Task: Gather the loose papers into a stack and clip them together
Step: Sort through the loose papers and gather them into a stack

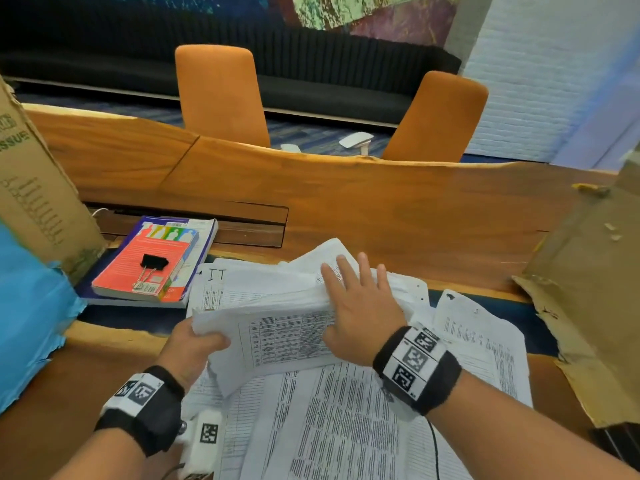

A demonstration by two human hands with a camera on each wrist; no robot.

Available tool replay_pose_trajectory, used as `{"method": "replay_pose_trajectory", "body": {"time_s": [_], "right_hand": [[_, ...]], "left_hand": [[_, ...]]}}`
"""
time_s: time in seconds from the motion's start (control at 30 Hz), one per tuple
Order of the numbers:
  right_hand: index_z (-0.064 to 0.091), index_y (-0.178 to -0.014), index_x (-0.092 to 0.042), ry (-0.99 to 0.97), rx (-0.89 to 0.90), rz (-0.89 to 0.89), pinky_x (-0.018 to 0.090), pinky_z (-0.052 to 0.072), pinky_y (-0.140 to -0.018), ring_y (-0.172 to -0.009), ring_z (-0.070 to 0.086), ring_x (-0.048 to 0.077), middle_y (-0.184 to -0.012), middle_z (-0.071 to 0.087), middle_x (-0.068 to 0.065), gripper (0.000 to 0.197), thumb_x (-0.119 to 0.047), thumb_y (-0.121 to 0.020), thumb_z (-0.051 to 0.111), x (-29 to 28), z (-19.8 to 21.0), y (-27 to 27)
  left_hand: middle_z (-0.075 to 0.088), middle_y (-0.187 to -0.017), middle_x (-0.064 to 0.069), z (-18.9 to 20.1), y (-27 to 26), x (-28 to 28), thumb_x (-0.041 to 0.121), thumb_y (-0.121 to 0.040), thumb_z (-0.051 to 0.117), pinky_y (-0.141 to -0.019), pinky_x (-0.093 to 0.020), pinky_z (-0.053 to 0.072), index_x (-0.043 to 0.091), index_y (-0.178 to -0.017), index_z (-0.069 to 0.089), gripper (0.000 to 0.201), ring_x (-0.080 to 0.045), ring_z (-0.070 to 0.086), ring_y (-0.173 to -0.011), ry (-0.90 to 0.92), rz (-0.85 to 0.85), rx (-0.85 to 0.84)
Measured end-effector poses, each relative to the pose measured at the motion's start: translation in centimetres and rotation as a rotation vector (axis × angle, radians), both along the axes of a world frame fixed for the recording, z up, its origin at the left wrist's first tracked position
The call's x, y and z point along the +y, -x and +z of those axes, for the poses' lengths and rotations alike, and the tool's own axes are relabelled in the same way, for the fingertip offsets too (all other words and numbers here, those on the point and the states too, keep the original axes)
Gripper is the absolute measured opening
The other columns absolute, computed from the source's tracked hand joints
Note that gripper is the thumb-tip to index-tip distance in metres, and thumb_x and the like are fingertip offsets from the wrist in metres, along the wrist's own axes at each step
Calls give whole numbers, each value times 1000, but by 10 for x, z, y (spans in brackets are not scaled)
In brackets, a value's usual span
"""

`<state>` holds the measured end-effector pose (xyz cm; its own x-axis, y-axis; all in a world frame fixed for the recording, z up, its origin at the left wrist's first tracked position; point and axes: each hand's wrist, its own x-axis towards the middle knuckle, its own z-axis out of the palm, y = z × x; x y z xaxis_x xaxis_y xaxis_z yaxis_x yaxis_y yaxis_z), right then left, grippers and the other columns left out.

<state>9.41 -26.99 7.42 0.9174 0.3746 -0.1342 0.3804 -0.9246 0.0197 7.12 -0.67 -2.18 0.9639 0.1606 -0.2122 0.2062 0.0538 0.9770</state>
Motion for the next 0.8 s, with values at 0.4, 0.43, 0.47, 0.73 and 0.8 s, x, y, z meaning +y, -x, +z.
{"method": "replay_pose_trajectory", "body": {"time_s": [0.4,0.43,0.47,0.73,0.8], "right_hand": [[60,-91,-22,-232,-9,167,30,40,-61,-71,53,22,-75,58,-5,10,-18,-94,52,12,45,-26],[63,-88,-22,-331,-15,134,31,42,-60,-68,53,22,-72,59,-6,10,-18,-93,56,3,53,-29],[64,-82,-23,-446,-2,94,33,45,-60,-65,54,19,-69,59,-7,12,-18,-92,59,-7,60,-32],[70,-96,-24,-1270,177,-281,27,57,-78,-86,68,8,-92,73,-7,15,-10,-93,65,-18,16,-17],[63,-104,-27,-1342,109,-394,19,54,-72,-89,65,3,-97,69,-11,16,-13,-96,61,-4,-6,-4]], "left_hand": [[74,-100,-6,18,5,11,9,-82,73,-81,-40,53,15,-103,68,23,-25,67,-97,-102,21,-4],[75,-99,-7,20,3,16,13,-84,72,-87,-46,53,16,-101,69,17,-26,68,-96,-96,55,-6],[75,-96,-8,22,0,20,16,-85,70,-93,-50,51,16,-98,69,12,-28,69,-95,-83,98,-16],[75,-105,-7,31,-9,-36,54,-38,92,-91,-45,53,14,-108,67,85,-29,68,-102,243,-69,-25],[73,-105,-10,34,-10,-57,48,-62,84,-97,-50,49,18,-104,68,54,-33,66,-104,233,104,-26]]}}
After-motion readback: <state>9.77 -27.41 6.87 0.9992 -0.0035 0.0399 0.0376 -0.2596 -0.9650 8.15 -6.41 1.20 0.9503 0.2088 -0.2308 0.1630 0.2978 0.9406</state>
